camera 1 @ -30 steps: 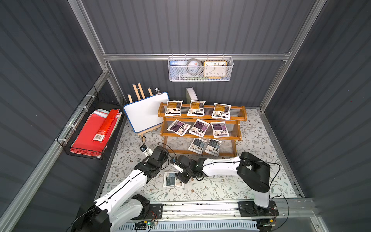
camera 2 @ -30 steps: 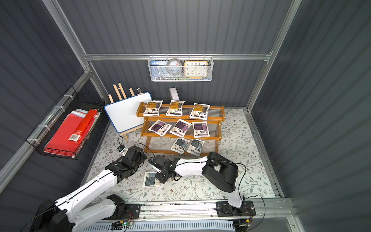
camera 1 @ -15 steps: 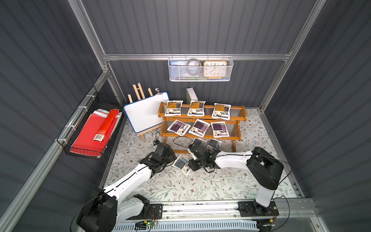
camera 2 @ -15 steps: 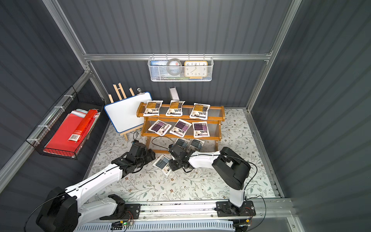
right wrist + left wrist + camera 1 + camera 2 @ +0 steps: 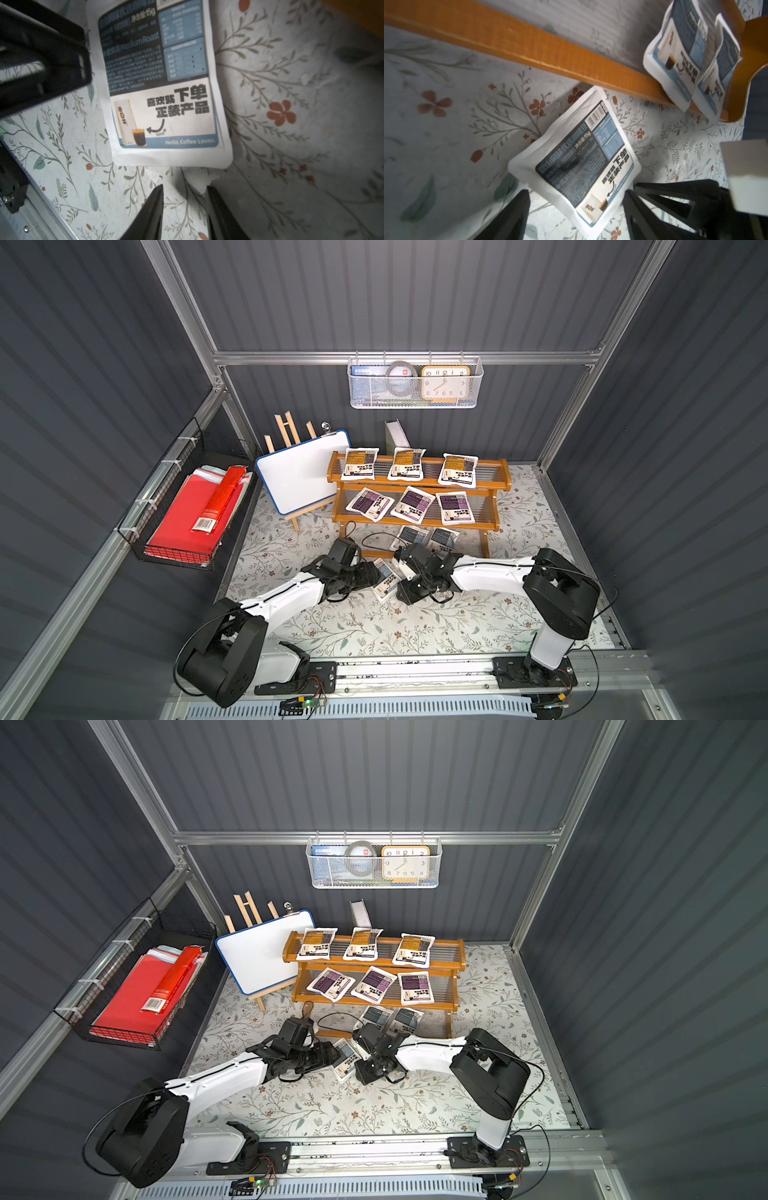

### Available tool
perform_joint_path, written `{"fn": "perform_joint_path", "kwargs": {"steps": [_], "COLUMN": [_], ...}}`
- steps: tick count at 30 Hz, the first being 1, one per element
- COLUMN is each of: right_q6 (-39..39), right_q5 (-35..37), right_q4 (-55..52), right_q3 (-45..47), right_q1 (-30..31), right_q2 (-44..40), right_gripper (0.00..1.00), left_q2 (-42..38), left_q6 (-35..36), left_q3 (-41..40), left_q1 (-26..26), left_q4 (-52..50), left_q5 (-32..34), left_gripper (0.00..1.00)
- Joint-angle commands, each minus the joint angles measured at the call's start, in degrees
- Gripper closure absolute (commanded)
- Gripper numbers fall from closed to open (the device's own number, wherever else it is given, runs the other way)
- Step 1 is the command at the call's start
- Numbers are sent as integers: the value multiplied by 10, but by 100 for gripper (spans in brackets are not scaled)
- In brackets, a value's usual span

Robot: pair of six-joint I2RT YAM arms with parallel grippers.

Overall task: Place the bagged coffee beans on the shelf by color
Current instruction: Pick up the bagged coffee beans at the center of the board.

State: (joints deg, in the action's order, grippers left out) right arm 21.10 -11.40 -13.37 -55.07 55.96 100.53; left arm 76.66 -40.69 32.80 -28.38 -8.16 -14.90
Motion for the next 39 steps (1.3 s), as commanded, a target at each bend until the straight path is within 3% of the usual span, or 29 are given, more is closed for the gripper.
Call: {"fn": "perform_joint_path", "kwargs": {"steps": [1,8,18,29,30,34,39], "right_q6": [-4,-9,-21,-2,-5,-5,-6], "right_q5": [4,20,-28,-94,-95,-91,-84], "right_q4": [-11,19,59,107,105,105,106], "right_q3": [-13,-6,-66,-34,-34,-30,-19], "right_q1": [-2,-5,-23,-30,-30,-31,-34], "right_q2": [-4,-51,43,93,94,93,75], "right_gripper": [69,72,74,76,76,76,76], "left_q2": [2,-35,-27,65,73,84,61], "left_q6": [26,16,12,39,43,53,50], "left_q3": [-8,-13,-31,-39,-37,-28,-14], "left_q1": [5,7,9,12,12,13,15], "left_q4": [12,2,13,56,61,66,39], "left_q5": [-32,-16,-27,-82,-87,-101,-87], "left_gripper": [26,24,24,26,29,61,94]}}
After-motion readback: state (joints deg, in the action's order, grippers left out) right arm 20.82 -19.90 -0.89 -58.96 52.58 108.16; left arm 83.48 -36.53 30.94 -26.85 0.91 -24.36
